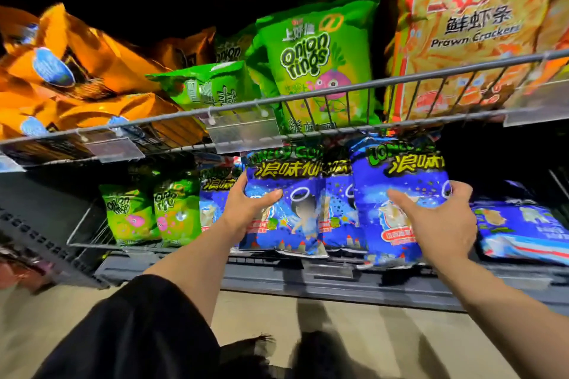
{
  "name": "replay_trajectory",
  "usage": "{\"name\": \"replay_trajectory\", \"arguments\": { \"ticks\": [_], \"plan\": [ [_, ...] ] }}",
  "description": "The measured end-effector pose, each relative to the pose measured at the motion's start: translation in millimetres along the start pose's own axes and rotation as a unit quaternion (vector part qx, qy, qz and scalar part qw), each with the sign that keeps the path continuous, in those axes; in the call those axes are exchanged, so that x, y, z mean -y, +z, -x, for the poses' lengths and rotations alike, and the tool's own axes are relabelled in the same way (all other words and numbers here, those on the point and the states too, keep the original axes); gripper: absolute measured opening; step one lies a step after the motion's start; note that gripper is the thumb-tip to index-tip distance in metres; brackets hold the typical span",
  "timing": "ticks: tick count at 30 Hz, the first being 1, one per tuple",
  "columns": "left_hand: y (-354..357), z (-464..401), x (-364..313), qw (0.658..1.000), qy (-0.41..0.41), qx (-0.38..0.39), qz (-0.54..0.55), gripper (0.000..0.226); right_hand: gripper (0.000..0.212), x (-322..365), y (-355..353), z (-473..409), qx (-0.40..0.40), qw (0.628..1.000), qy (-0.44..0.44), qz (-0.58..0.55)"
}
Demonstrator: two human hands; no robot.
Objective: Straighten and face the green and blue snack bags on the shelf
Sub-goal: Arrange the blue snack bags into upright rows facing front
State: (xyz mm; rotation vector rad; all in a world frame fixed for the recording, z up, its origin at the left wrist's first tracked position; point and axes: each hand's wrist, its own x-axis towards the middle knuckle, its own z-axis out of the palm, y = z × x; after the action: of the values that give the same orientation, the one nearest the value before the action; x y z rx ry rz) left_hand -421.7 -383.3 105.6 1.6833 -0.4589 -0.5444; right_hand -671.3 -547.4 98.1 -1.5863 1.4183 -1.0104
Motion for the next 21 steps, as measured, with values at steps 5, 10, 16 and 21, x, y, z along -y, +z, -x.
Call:
{"name": "replay_trajectory", "arguments": {
  "ticks": [5, 10, 16, 21],
  "plan": [
    [-1.7, -17.4, 14.0, 0.998, 0.039, -0.047, -0.031, 0.102, 0.078, -7.8, 5.2, -6.8, 0.007, 1.000, -0.008, -0.016],
    [8.0, -10.9, 33.4, 0.986, 0.074, -0.109, -0.105, 0.103, 0.078, -12.3, 5.2, -6.1, 0.000, 1.000, -0.017, -0.016],
    [13.0, 18.4, 32.5, 0.959, 0.115, -0.199, -0.168, 0.106, 0.082, -11.7, -7.3, 2.9, 0.000, 1.000, -0.013, -0.002],
    [32.3, 52.8, 26.5, 0.945, 0.133, -0.227, -0.194, 0.102, 0.084, -8.0, -21.5, 13.4, -0.002, 1.000, -0.005, 0.012]
  ]
}}
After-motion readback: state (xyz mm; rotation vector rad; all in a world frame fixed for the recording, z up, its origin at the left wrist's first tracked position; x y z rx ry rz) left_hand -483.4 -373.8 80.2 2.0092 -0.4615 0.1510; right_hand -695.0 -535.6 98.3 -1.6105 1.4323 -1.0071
